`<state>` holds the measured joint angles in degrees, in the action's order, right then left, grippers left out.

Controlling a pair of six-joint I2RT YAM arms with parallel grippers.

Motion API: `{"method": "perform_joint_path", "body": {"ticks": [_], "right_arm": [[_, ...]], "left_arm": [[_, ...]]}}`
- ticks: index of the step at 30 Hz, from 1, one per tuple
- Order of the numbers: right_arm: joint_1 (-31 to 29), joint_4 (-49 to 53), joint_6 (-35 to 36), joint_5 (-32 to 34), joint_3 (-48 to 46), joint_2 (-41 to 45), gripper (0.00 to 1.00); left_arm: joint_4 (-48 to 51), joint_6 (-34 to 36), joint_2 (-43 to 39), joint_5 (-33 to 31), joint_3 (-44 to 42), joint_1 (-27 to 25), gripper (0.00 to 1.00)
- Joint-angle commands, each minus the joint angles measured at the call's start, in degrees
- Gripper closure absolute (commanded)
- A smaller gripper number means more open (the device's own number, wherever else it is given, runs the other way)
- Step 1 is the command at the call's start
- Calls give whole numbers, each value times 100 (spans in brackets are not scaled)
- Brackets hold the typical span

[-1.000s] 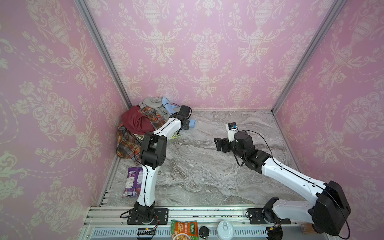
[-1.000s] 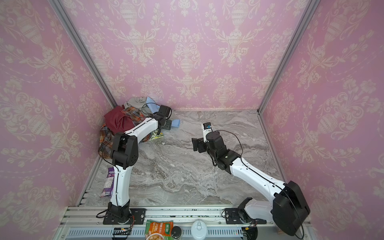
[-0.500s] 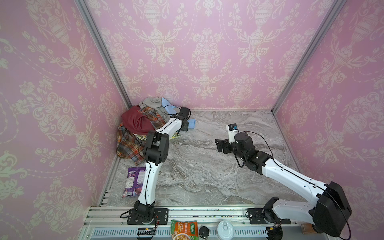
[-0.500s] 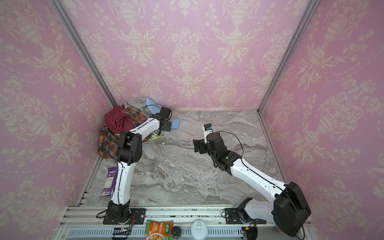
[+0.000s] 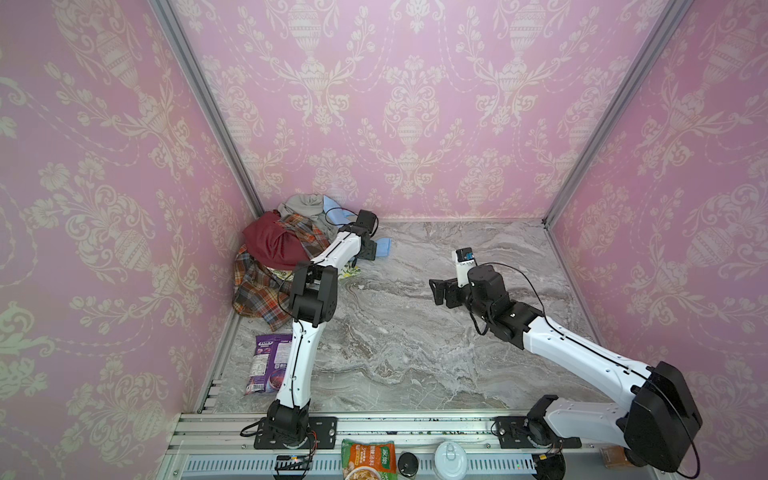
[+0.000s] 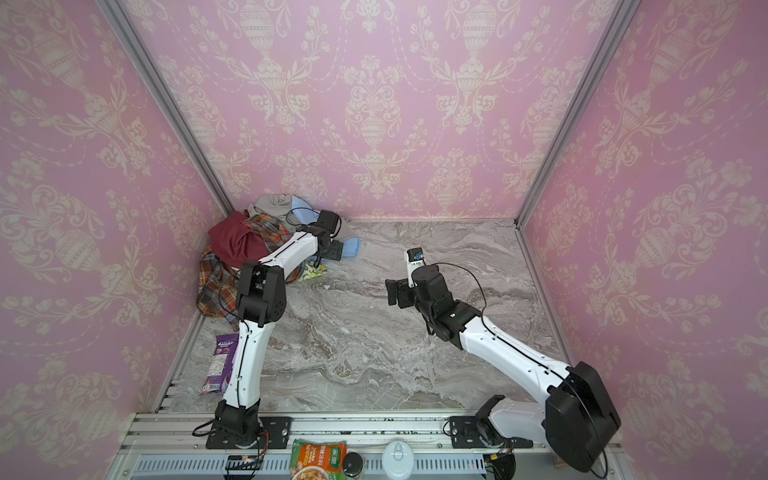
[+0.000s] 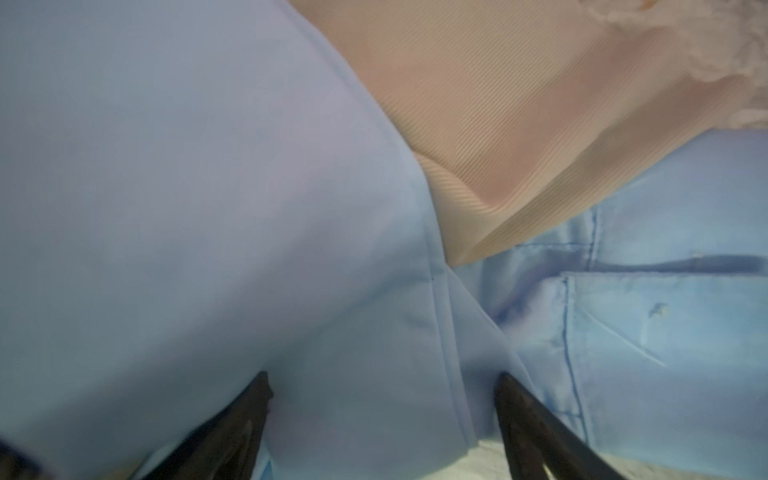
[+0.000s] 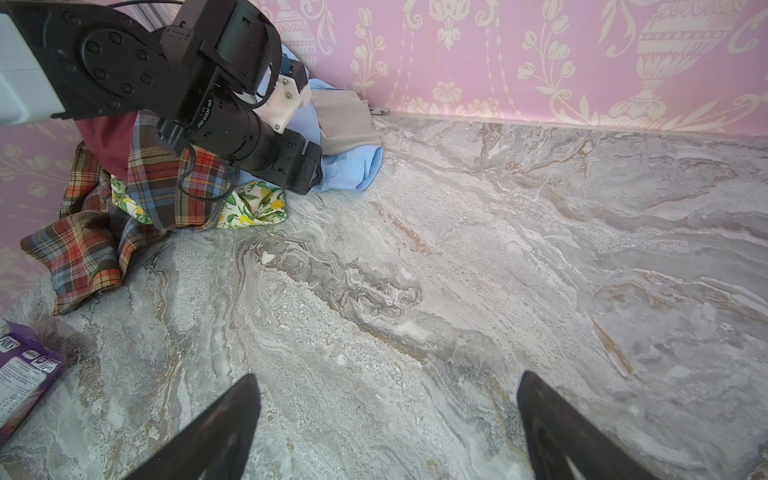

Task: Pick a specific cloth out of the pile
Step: 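Close the left gripper on the light blue shirt's edge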

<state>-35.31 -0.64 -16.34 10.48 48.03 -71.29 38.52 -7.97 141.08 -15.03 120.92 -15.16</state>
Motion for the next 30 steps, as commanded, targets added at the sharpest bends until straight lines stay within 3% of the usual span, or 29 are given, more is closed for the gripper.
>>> {"method": "perform_joint_path", "body": {"ticks": [1,4,7,10,12,14,20,30], "right_arm": [[41,22,61,41,18,-71,3],[42,12,69,36,14,-78,3],[50,12,78,63,22,-87,2],[51,26,78,96,5,-79,3],[51,25,81,113,-4,-65,3],[59,23,75,147,-4,-61,2],[68,28,77,203,11,0,2],[68,65,11,222,66,71,3]], "left_arm": [[703,32,284,371,328,39,14],[938,28,430,503,512,47,17],[1103,61,533,596,670,47,31],[1151,79,545,675,761,52,61],[1149,40,507,771,816,64,87],[1146,-6,451,826,877,91,100],[1164,-107,84,946,1079,185,100],[1144,-712,-918,1793,1557,462,100]]}}
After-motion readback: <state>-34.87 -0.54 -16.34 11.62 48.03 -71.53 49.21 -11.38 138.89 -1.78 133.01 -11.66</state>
